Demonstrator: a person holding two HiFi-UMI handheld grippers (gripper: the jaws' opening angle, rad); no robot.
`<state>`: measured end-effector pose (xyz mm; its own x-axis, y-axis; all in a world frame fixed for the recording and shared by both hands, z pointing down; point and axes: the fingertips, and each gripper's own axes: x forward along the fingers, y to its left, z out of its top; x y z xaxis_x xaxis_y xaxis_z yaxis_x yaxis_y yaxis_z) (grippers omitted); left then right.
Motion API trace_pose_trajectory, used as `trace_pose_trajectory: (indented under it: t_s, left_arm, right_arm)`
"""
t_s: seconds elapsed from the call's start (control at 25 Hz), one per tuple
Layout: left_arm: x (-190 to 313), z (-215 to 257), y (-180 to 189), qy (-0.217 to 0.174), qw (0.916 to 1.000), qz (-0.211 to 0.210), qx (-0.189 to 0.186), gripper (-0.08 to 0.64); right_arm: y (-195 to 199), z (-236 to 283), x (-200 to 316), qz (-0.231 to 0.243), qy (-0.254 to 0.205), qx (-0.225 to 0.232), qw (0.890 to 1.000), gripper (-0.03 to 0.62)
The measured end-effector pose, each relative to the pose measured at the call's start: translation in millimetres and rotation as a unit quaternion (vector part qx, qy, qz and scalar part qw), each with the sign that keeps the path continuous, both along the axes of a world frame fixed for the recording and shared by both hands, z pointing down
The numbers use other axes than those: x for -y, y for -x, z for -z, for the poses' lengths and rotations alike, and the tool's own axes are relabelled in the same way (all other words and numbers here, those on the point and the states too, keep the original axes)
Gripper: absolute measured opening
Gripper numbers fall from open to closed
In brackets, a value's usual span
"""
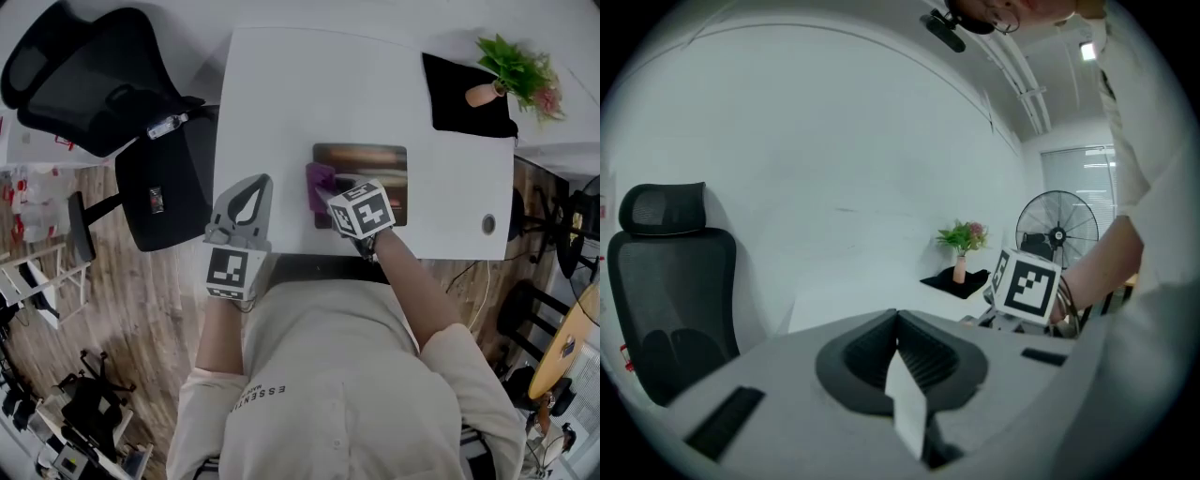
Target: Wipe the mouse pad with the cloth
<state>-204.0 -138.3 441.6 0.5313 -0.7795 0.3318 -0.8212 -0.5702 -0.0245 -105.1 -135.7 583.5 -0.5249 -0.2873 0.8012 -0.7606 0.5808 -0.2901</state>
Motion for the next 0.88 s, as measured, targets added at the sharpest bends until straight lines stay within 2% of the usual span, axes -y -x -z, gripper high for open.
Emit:
trace_pose_trajectory:
  t_s: [0.28, 0.68, 0.88]
  left_arm:
    - [-0.8, -0.8, -0.1, -0.004, 1.0, -0.003, -0.003, 0.002]
    - [2.9, 9.2, -42.3, -0.015, 0.9997, -0.012, 0.016, 0.002]
    - [4.2, 12.7, -69.3, -0.018, 0.9997, -0.013, 0.011, 0.002]
  right_arm:
    - [-12.6, -10.7, -0.7, -0.011, -0.001, -0.034, 0.999, 0.107]
    - [-62.1, -13.5, -2.0, -0.013, -0.007, -0.045, 0.999, 0.107]
    - [-90.8, -12.8, -1.1, -0.02, -0.003, -0.045, 0.999, 0.107]
